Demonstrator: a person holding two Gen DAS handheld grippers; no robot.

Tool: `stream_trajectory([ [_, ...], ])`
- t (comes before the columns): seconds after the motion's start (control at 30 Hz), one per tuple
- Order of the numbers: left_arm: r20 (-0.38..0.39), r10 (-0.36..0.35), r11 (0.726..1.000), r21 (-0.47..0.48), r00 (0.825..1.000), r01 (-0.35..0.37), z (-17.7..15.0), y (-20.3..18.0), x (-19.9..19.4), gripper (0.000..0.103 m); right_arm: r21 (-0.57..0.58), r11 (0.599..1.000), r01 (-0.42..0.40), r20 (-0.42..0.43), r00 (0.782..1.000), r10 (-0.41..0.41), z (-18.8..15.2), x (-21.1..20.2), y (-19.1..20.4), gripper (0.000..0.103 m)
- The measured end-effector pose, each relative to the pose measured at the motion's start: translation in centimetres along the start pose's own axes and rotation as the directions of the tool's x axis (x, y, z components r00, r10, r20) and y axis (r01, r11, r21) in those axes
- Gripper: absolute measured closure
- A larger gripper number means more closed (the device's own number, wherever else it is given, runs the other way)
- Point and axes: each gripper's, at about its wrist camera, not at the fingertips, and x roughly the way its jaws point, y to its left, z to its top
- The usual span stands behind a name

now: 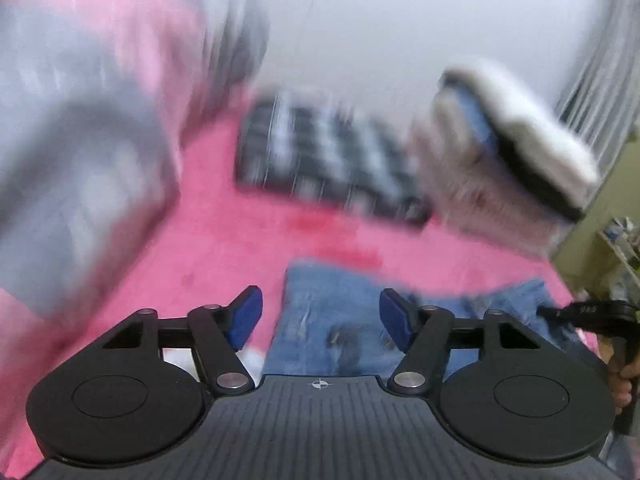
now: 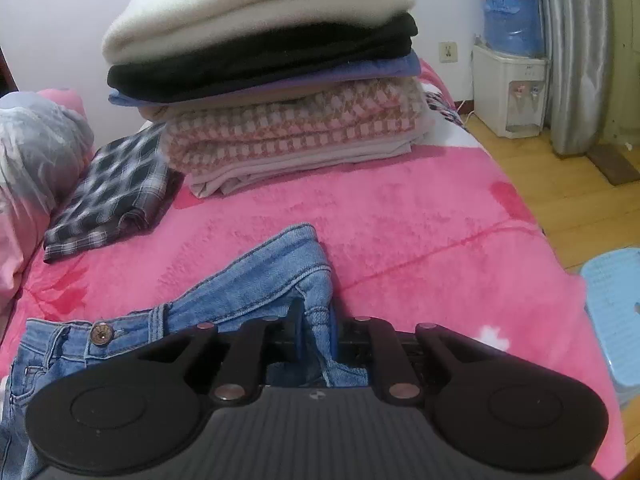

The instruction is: Fold clothes

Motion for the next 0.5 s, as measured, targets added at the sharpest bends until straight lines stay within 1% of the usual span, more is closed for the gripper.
stream_trajectory([
  [0.03,-0.049,-0.017,1.0,-0.012,0.999,0.017,0.1,0.4,0.7,0.038,0.002,1.0,0.0,-0.001,1.0,0.0,0.0,0.0,0.0,0.09],
  [0.1,-0.095,-0.052,0.999,-0.011,0.994,0.051,0.2,0.7,1.4,0.038,0.0,1.0,-0.002,-0.004,1.0,0.002,0.0,0.0,0.0,0.089],
  [0.17,-0.103,-0.051,0.999,-0.003,0.993,0.051,-0.2,0.6,1.8,0.041,0.011,1.0,-0.01,-0.007,1.0,0.01,0.0,-0.1,-0.1,0.089],
  [0.2,-0.101,-0.044,0.999,0.002,0.994,0.045,-0.4,0.5,2.0,0.051,0.017,1.0,-0.014,-0.007,1.0,0.014,0.0,-0.1,-0.2,0.089],
  [0.23,-0.095,-0.028,1.0,0.003,0.995,0.029,-0.7,0.3,2.2,0.064,0.019,1.0,-0.016,-0.006,1.0,0.016,0.0,-0.2,-0.2,0.089],
  [0.27,-0.081,-0.006,1.0,0.004,0.997,0.006,-0.9,0.1,2.2,0.069,0.015,1.0,-0.015,-0.004,1.0,0.015,0.0,-0.2,-0.2,0.089],
  [0.33,-0.04,0.035,0.999,0.042,0.999,-0.034,-1.3,-0.9,1.9,0.088,-0.034,0.999,-0.002,0.012,1.0,0.003,-0.1,-0.5,0.6,0.091],
  [0.37,-0.011,0.052,0.996,0.069,0.999,-0.051,-1.3,-1.6,1.5,0.091,-0.055,0.998,0.001,0.028,1.0,0.0,0.0,-0.8,0.9,0.091],
  [0.43,0.061,0.075,0.988,0.129,0.995,-0.083,-1.1,-3.0,0.5,0.094,-0.06,0.998,-0.01,0.082,0.997,0.015,0.3,-1.7,1.3,0.091],
  [0.5,0.13,0.093,0.974,0.194,0.987,-0.117,-0.7,-4.1,-0.1,0.094,-0.059,0.998,-0.028,0.144,0.989,0.037,0.7,-2.7,1.4,0.092],
])
